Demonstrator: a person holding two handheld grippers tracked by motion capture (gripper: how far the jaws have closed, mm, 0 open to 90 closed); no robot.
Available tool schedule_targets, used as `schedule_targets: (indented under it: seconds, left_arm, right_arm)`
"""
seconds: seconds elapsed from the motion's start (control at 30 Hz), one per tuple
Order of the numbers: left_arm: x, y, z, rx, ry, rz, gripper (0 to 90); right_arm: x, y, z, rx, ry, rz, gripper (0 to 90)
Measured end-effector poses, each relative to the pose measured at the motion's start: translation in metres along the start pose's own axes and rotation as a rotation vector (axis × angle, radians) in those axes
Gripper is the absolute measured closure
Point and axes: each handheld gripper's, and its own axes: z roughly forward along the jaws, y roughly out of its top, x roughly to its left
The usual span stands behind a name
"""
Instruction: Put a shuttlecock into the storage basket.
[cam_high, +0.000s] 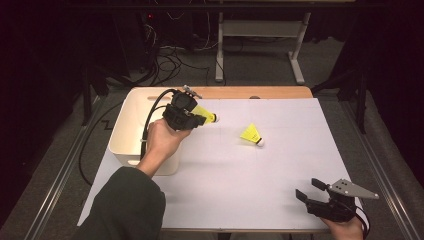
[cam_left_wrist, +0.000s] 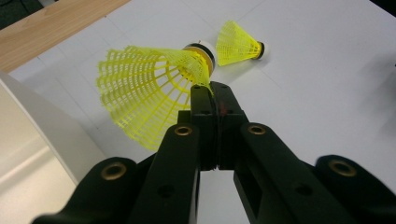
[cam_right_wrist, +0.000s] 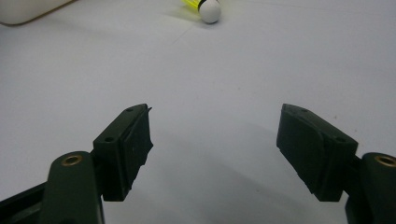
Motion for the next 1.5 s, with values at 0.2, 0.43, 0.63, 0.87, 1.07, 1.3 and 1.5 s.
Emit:
schedule_targets:
  seconds: [0.2, 0.43, 0.63, 0.87, 1.07, 1.3, 1.5]
  left_arm:
    - [0.003, -0.001, -0.003, -0.003, 0.004, -0.007, 89.2]
    - [0.007, -0.002, -0.008, -0.01, 0.013, -0.017, 89.2]
    - [0.01, -0.002, -0.011, -0.016, 0.017, -0.023, 89.2]
    - [0.013, -0.004, -0.015, -0.02, 0.026, -0.033, 89.2]
    - [0.015, -0.005, -0.016, -0.02, 0.037, -0.037, 89.2]
    - [0.018, -0.007, -0.018, -0.018, 0.043, -0.043, 89.2]
    - [0.02, -0.008, -0.02, -0.021, 0.046, -0.046, 89.2]
  right_arm:
    - [0.0, 0.0, 0.0, 0.0, -0.001, 0.0, 26.7]
    - [0.0, 0.0, 0.0, 0.0, -0.001, 0.0, 26.7]
    - [0.0, 0.0, 0.0, 0.0, 0.0, 0.0, 26.7]
    - [0.0, 0.0, 0.0, 0.0, 0.0, 0.0, 26.8]
    - [0.0, 0.0, 0.0, 0.001, -0.001, 0.0, 26.8]
    - [0.0, 0.0, 0.0, 0.001, 0.0, 0.001, 26.8]
    - [0.0, 0.0, 0.0, -0.001, 0.0, -0.001, 26.8]
